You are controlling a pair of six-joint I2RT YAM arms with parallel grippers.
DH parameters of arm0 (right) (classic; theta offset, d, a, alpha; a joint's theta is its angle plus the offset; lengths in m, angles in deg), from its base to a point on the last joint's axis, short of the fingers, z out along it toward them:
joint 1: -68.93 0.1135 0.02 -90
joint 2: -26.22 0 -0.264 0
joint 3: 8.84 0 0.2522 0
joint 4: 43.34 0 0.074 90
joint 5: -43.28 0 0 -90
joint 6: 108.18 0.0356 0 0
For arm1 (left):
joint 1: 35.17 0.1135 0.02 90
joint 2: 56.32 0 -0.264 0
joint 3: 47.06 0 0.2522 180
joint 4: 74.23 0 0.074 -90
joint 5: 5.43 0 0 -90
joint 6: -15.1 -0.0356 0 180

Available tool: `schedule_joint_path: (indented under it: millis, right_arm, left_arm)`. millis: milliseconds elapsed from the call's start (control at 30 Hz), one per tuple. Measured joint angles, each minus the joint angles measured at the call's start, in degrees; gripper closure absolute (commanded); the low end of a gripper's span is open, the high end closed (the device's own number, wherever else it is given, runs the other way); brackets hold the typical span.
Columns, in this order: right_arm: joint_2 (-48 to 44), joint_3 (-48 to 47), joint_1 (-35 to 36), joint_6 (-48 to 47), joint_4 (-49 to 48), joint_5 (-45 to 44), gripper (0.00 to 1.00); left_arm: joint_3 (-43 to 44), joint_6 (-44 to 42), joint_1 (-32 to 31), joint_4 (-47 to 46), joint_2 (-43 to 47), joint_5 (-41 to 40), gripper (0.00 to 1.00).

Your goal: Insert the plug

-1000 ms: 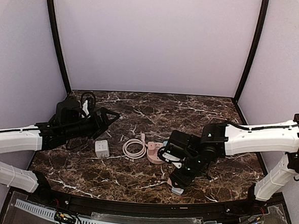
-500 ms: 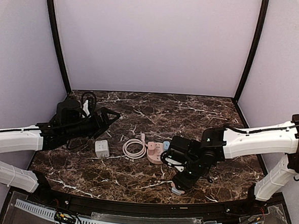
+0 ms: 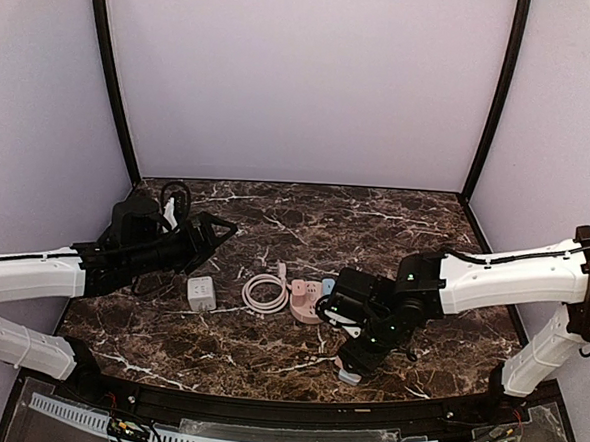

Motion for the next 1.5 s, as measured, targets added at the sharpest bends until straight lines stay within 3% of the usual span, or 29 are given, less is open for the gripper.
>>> schedule_joint_path:
  millis: [933, 1500]
  right_arm:
    - [-1.49, 2.03, 0.26, 2.19, -1.27, -0.04, 1.0]
    - [1.86, -1.22, 0.37, -3.19, 1.64, -0.5, 1.0]
  left_arm:
    - [-0.52, 0.0, 0.0, -0.63, -0.81, 0.42, 0.01]
    - [-0.55, -0.44, 0.0, -1.31, -1.42, 1.01, 0.01]
